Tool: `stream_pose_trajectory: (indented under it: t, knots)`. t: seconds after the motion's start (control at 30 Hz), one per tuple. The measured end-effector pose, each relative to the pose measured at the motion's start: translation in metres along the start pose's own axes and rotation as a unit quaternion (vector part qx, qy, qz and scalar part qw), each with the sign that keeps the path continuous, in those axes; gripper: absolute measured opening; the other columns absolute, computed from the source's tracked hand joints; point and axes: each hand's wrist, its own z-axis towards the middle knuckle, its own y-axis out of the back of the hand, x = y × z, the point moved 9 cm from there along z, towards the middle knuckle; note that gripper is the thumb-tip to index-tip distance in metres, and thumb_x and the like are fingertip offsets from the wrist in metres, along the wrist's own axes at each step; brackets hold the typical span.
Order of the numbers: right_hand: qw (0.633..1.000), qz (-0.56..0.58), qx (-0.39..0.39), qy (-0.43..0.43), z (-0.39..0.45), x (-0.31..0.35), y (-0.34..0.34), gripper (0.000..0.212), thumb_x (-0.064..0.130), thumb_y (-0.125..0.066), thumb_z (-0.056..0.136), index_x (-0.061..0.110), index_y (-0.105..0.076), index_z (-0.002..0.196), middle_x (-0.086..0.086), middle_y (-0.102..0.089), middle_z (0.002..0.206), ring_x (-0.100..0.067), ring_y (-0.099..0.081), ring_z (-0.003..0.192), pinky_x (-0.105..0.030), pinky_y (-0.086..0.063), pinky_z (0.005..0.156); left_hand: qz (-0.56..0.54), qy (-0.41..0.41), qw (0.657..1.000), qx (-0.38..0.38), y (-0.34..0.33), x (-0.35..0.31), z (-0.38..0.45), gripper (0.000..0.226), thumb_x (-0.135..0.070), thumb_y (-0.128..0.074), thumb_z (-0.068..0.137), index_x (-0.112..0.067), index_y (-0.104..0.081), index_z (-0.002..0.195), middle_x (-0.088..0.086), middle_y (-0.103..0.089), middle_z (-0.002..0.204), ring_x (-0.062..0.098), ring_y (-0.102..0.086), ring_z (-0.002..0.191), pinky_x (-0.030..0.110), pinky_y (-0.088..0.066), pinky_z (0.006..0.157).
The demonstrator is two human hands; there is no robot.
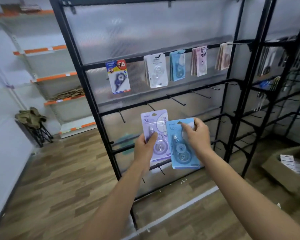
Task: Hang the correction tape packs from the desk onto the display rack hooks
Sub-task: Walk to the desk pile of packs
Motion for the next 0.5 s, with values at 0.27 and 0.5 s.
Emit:
stream_pose_trajectory:
  t: [0.27,0.5]
  knots:
    - [1.0,0.021,0.005,-0.01,0.115,-0.031,0.022,0.014,0.02,-0.069,0.084,0.02,-0.058,0.075,0.011,-0.063,0.062,-0.008,-0.057,0.059,-0.034,-0.049,0.06,-0.014,-0.023,1.0,0.004,-0.077,0.004,0.093,0.013,-0.03,-0.06,0.093,-0.019,-0.065,0.095,-0.005,-0.074,0.087,0.011,-0.069,0.077,0.027,-0.056,0.067]
    - [0.999,-0.013,0.045,0.008,0.227,-0.039,0.043,0.017,0.023,-0.071,0.082,0.014,-0.059,0.075,0.012,-0.064,0.062,-0.004,-0.055,0.057,-0.033,-0.048,0.059,-0.023,-0.06,0.997,-0.033,-0.149,0.003,0.159,0.008,-0.023,-0.06,0.094,-0.017,-0.062,0.099,0.003,-0.071,0.09,0.019,-0.066,0.085,0.035,-0.055,0.077]
